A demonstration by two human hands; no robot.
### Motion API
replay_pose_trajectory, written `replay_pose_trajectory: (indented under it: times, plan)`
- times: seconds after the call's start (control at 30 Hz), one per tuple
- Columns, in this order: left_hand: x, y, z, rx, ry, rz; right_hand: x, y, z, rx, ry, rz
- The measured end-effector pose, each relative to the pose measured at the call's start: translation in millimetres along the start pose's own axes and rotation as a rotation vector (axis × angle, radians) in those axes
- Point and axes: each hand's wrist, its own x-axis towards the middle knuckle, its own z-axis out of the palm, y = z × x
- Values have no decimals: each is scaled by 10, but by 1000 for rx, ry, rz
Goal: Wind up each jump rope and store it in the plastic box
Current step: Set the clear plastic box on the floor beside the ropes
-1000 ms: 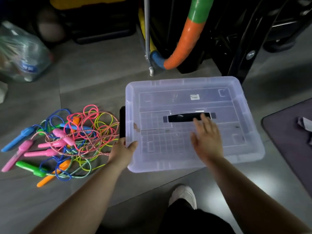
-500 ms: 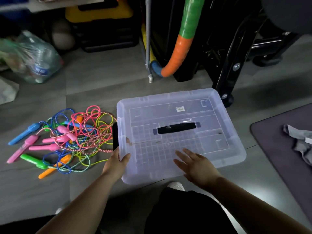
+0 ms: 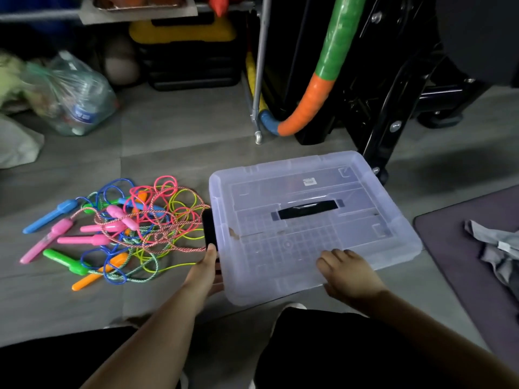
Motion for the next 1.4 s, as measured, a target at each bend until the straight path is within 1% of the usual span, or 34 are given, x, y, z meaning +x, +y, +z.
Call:
replay_pose_trajectory:
  times: [0.07, 0.13, 0.2, 0.27, 0.33, 0.37, 0.43, 0.5, 0.53, 0.67, 0.8, 0.93, 1.0, 1.1, 1.17, 1.27, 1.4]
  plan:
    - [5, -33, 16, -38, 23, -17, -55, 57, -140, 16, 147, -31]
    - [2, -38, 26, -68, 18, -31, -33, 120, -282, 12, 242, -4]
    - [-33, -22, 35, -49, 6, -25, 77, 232, -422, -35, 338, 39]
    - [-60, -23, 31, 64, -29, 25, 240, 348, -569, -16, 341, 116]
    - [-85, -11, 23, 245, -66, 108, 437, 448, -707, -4, 372, 172]
    - [-79, -4, 21, 312, -65, 144, 540, 475, -783, 16, 357, 200]
    - [-40, 28, 36, 400, -31, 198, 763, 504, -913, 134, 313, 236]
    - [11, 68, 65, 459, 3, 226, 1021, 558, -937, 165, 185, 256]
    - [43, 84, 78, 462, 5, 234, 1146, 576, -927, 167, 137, 266]
    - [205, 151, 78, 410, 5, 230, 1603, 648, -835, 188, 31, 298]
    - [382, 135, 39, 388, 2, 212, 1901, 680, -668, 338, 37, 314]
    - [485, 134, 48, 399, 42, 248, 2108, 682, -565, 377, 103, 284]
    - [535, 159, 94, 451, 105, 265, 2160, 696, -537, 362, 102, 275]
    - [564, 213, 210, 654, 228, 276, 2205, 690, -461, 259, 59, 227]
    - [565, 211, 282, 720, 302, 258, 2218, 683, -426, 237, 62, 234]
    - [535, 181, 369, 718, 356, 242, 2180, 726, -387, 210, 122, 232]
    - [488, 189, 520, 695, 345, 249, 2103, 837, -388, 212, 171, 254]
